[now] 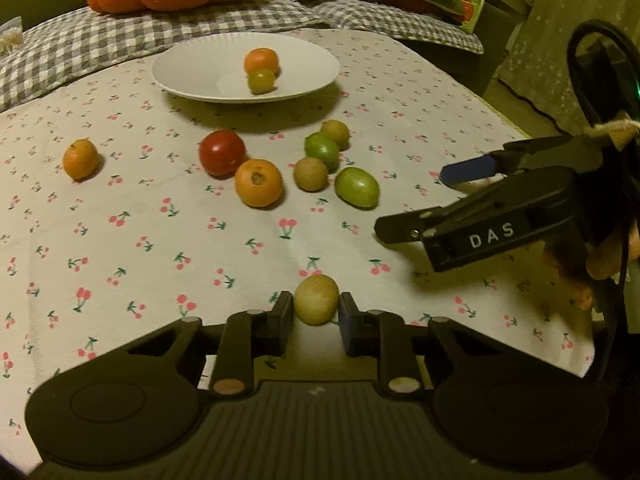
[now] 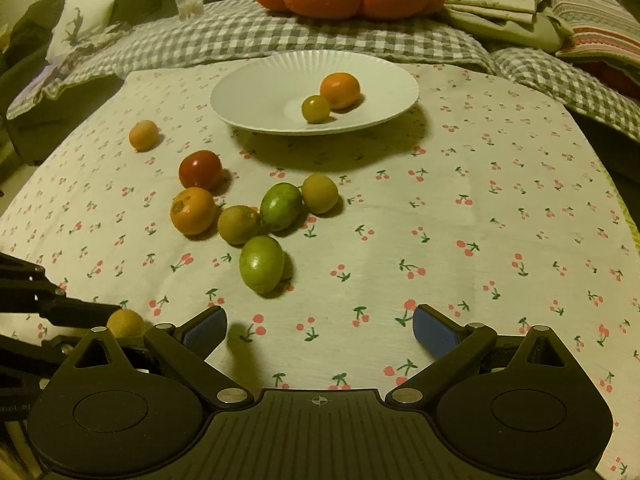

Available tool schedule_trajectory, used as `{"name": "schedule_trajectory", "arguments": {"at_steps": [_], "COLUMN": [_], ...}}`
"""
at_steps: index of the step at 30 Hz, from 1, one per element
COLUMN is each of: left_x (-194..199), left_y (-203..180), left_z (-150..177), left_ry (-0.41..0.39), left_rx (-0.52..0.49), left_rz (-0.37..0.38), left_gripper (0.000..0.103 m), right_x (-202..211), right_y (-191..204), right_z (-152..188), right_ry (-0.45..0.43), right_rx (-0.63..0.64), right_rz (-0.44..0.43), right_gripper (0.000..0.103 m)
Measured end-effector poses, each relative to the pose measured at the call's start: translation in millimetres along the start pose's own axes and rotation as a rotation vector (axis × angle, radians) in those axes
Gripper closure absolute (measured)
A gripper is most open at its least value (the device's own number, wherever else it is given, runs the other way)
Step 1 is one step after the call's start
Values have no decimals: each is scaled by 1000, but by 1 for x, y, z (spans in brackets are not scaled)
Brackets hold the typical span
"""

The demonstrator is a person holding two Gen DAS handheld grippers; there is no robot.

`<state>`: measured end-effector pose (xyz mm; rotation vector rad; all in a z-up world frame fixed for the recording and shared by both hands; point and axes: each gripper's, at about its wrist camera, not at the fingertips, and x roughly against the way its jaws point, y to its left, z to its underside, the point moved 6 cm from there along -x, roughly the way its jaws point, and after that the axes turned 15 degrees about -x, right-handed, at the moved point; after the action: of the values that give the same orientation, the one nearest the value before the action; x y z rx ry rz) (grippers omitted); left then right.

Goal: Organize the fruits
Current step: 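Grasp the pale yellow round fruit with the left tool while the right tool grasps the green lime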

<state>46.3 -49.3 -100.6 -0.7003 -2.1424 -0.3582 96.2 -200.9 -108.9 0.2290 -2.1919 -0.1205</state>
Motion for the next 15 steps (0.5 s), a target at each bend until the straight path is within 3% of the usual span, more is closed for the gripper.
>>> {"name": "schedule_trajectory", "arguments": {"at_steps": [15], "left_x": [3], "left_y": [18], "left_z": [-1], "left_ry": [3], "left_rx": [23], "left_rz": [-74], "left_gripper": [80], "right_x": [-12], "right_y": [22], "right_z": [-4], "right_ry": [6], "right_rx": [51], "right_rz": [-28], "right_gripper": [6]}}
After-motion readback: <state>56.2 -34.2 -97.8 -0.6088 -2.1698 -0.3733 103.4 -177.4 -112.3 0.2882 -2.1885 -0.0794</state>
